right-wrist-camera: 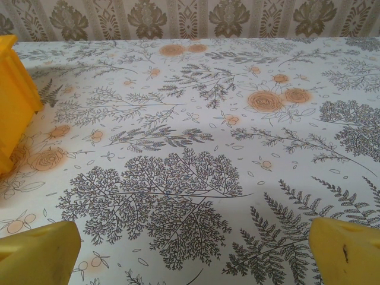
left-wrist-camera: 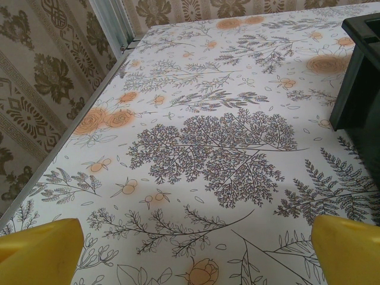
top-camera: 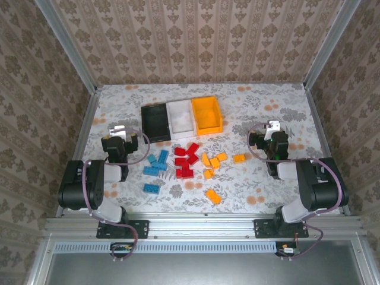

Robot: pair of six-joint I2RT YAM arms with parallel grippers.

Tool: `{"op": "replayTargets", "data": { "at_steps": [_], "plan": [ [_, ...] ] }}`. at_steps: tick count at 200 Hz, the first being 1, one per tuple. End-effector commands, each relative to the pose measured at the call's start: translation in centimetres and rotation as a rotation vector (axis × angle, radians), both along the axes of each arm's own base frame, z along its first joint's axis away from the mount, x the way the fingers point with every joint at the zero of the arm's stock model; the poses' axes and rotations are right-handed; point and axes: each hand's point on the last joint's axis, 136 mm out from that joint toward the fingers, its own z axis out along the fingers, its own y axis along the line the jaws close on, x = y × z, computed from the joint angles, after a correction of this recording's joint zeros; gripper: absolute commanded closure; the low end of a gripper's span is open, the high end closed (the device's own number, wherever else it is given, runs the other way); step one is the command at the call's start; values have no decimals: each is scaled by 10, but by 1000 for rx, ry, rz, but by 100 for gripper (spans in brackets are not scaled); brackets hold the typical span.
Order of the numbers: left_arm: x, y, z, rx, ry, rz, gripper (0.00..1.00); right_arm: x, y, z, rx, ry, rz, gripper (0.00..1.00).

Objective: Sort the legos into containers by color

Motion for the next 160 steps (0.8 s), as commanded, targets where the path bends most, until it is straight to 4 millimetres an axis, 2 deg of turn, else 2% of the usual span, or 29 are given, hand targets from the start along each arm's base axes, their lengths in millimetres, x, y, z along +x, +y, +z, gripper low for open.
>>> {"op": "replayTargets", "data": {
  "at_steps": [1, 13, 32, 37, 40, 46, 60, 71, 93, 118, 141, 160],
  "plan": [
    [7, -1, 12, -18, -35, 6, 0, 3, -4, 4, 2, -1, -19, 0],
    [5, -1, 15, -38, -19, 3, 0, 3, -10, 10, 2, 9, -55, 0],
    [4, 7, 32, -21, -18, 58, 0, 2, -24, 29, -2, 38, -147, 0],
    [3, 9, 37, -19, -14, 71, 0, 2, -28, 28, -4, 59, -171, 0],
    [1, 10, 38, -21, -5, 78, 0, 1, -30, 40, 0, 39, -182, 0],
    [0, 13, 45, -21, -9, 93, 0, 1, -33, 47, 7, 43, -204, 0],
    [-5, 17, 61, -39, -31, 135, 0, 1, -38, 58, 83, 77, -259, 0],
    [-10, 21, 75, -89, -46, 173, 0, 0, -37, 60, 141, 134, -273, 0],
    [-18, 20, 97, -196, -39, 209, 0, 4, -24, 71, 241, 181, -243, 0],
    [-24, 8, 117, -310, 14, 194, 0, 3, -6, 83, 353, 209, -181, 0],
    [-28, -17, 129, -397, 58, 116, 0, 1, 15, 91, 426, 271, -108, 0],
    [-31, -48, 130, -430, 121, 17, 0, -4, 34, 90, 438, 367, -50, 1]
  ]
}}
